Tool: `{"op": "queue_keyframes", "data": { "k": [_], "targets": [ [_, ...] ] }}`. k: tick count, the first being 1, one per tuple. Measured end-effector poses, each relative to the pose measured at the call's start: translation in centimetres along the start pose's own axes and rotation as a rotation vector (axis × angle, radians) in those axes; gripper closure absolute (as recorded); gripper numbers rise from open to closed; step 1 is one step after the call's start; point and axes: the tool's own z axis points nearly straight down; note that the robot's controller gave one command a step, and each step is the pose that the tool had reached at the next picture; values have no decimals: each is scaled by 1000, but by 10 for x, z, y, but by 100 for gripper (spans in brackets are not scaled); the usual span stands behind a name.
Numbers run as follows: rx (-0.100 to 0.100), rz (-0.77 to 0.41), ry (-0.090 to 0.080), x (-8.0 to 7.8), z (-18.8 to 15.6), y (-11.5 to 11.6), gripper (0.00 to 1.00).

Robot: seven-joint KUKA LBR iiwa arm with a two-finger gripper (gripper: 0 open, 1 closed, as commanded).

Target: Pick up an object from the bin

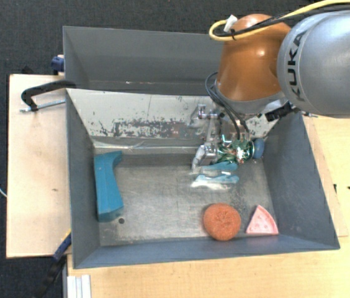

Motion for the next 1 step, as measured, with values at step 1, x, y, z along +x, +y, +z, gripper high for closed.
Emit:
{"op": "queue_keyframes", "data": {
  "k": [1],
  "targets": [
    [0, 0, -8, -2, -4, 0, 0]
  ]
}}
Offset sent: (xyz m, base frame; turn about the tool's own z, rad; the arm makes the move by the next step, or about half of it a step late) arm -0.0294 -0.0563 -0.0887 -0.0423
